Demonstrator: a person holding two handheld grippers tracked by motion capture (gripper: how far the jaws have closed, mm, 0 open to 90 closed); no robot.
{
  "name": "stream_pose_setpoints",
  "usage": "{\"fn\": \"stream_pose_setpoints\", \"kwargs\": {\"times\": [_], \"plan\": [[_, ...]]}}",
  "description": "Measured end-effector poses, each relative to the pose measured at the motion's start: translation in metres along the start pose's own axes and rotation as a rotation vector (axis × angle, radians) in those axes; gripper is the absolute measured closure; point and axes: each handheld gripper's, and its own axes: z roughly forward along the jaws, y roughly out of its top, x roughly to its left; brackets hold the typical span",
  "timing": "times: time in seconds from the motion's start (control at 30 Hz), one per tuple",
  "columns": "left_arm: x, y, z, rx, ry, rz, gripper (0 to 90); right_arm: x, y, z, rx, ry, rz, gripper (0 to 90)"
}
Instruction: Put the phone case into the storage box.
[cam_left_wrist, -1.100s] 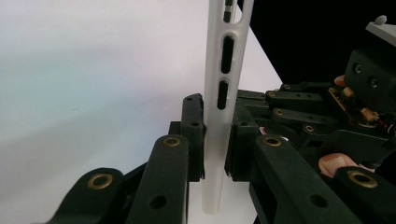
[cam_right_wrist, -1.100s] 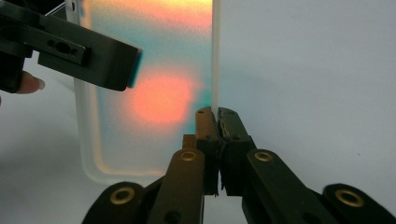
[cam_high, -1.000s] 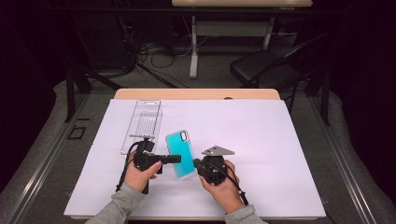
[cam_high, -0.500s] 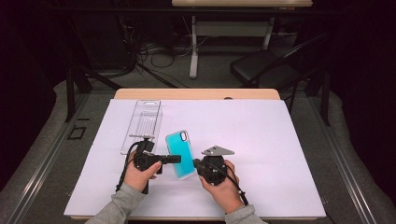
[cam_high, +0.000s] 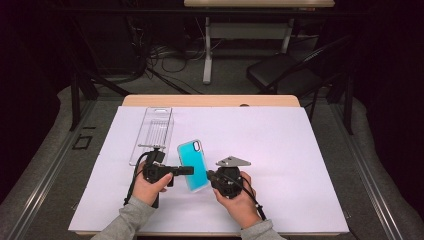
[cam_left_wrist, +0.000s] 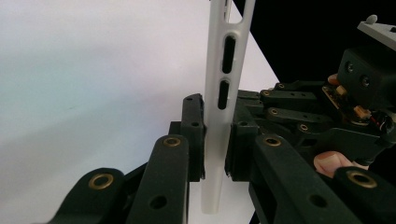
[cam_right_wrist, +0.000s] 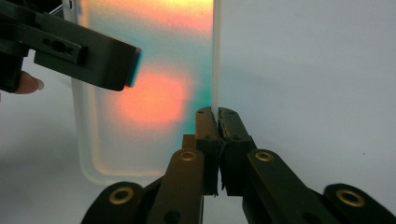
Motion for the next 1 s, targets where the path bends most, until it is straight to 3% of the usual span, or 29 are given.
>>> {"fn": "stream_pose_setpoints", "kwargs": {"times": [0.5,0.87,1.0], "plan": [[0.0017,-0.0003,0.0002,0.004,-0.004,0.007,81.2,-0.0007,0.0002,0.0000,0.002,0.014,-0.001,83.6],[0.0031,0.0004,-0.0019,-0.008,-0.008,-0.001,81.3,-0.0022,0.0013,-0.0018,-0.015,0.037,0.000,75.5],[0.0046,0.0016,-0.0057,-0.004,0.002,0.019,81.3,-0.0039,0.0022,-0.0031,-0.016,0.059,-0.019,69.5]]}}
